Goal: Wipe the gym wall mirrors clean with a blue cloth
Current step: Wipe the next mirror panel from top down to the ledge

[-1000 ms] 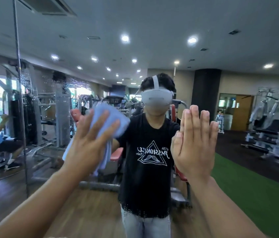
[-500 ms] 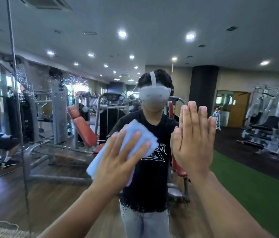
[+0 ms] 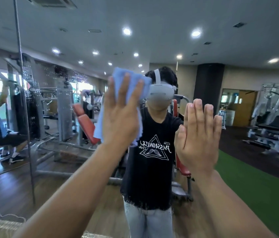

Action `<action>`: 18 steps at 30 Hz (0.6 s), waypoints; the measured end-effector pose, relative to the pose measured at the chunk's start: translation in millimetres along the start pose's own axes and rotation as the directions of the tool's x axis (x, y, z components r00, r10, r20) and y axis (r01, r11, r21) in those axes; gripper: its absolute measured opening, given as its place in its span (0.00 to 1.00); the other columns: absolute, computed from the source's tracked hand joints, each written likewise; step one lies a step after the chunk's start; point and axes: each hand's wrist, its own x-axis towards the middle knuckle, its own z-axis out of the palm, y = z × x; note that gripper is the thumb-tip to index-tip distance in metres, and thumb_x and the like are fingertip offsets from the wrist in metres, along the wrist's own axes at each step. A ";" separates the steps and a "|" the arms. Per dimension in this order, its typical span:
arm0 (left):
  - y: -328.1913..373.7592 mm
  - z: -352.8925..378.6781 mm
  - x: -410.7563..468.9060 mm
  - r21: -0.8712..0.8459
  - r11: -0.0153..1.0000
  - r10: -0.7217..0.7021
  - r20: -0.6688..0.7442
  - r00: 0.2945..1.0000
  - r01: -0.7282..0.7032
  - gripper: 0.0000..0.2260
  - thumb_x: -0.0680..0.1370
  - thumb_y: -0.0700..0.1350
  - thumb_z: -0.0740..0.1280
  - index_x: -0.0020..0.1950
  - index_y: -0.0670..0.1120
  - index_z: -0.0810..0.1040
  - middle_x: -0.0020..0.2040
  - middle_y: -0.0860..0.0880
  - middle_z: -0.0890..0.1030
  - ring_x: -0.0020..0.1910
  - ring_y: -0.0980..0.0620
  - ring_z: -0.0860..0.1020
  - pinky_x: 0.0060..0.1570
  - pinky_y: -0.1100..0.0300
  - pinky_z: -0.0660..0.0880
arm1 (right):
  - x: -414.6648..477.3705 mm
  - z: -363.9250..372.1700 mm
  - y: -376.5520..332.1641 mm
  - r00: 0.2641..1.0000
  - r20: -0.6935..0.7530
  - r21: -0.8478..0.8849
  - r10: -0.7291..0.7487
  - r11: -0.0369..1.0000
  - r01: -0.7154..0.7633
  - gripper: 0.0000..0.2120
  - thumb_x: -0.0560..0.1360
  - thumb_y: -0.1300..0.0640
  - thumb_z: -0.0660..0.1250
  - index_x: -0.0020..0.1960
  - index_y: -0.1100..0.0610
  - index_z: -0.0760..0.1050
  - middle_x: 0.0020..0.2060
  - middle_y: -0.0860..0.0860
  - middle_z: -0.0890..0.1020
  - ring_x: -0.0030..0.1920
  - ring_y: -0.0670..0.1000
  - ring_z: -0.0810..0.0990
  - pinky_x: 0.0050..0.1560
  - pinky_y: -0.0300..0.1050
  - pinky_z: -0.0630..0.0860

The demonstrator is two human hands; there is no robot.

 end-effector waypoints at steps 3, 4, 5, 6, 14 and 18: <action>15.4 12.8 -41.2 -0.005 0.987 0.162 0.054 0.985 -0.162 0.31 0.77 0.35 0.57 0.80 0.49 0.60 0.81 0.42 0.59 0.80 0.34 0.50 0.79 0.41 0.48 | 0.2 -0.7 1.4 1.000 0.004 0.014 0.006 1.000 -0.006 0.29 0.85 0.50 0.48 0.84 0.58 0.53 0.83 0.54 0.55 0.83 0.58 0.51 0.81 0.63 0.50; 13.1 13.6 -58.9 -0.015 0.980 0.200 0.072 0.977 -0.199 0.29 0.79 0.35 0.56 0.80 0.49 0.62 0.80 0.42 0.60 0.79 0.33 0.52 0.79 0.40 0.51 | 0.0 -0.9 1.4 1.000 0.002 0.017 0.006 1.000 -0.006 0.29 0.85 0.50 0.49 0.84 0.58 0.53 0.83 0.54 0.55 0.83 0.58 0.51 0.81 0.62 0.49; 7.2 12.6 -75.9 -0.019 0.973 0.231 0.092 0.969 -0.230 0.26 0.81 0.35 0.53 0.79 0.49 0.63 0.80 0.42 0.61 0.79 0.33 0.54 0.78 0.40 0.53 | -0.2 -1.2 1.5 1.000 -0.001 0.017 0.004 1.000 -0.004 0.29 0.85 0.50 0.49 0.84 0.58 0.53 0.83 0.54 0.55 0.83 0.58 0.51 0.81 0.62 0.49; -2.7 10.7 -91.5 -0.009 0.966 0.256 0.116 0.960 -0.257 0.25 0.82 0.35 0.51 0.78 0.49 0.65 0.79 0.43 0.63 0.79 0.33 0.55 0.77 0.39 0.55 | -0.2 -1.3 1.5 1.000 -0.003 0.015 0.003 1.000 -0.003 0.29 0.85 0.50 0.50 0.84 0.58 0.53 0.83 0.54 0.55 0.83 0.58 0.51 0.81 0.62 0.50; -94.2 -29.6 -67.7 0.115 0.990 0.067 0.127 0.990 -0.081 0.31 0.77 0.36 0.63 0.79 0.47 0.60 0.80 0.41 0.58 0.80 0.37 0.49 0.76 0.34 0.53 | 0.6 0.9 -0.9 1.000 -0.012 0.003 0.002 1.000 -0.002 0.29 0.85 0.51 0.49 0.84 0.59 0.52 0.83 0.55 0.54 0.83 0.59 0.51 0.81 0.63 0.49; -68.4 -26.4 13.9 0.036 0.987 -0.157 -0.004 0.988 0.157 0.26 0.82 0.42 0.57 0.80 0.52 0.59 0.82 0.48 0.53 0.81 0.39 0.47 0.79 0.48 0.42 | -0.6 1.7 -2.6 0.999 -0.036 -0.030 -0.003 1.000 0.002 0.28 0.85 0.51 0.48 0.83 0.59 0.53 0.83 0.56 0.56 0.82 0.60 0.52 0.81 0.63 0.49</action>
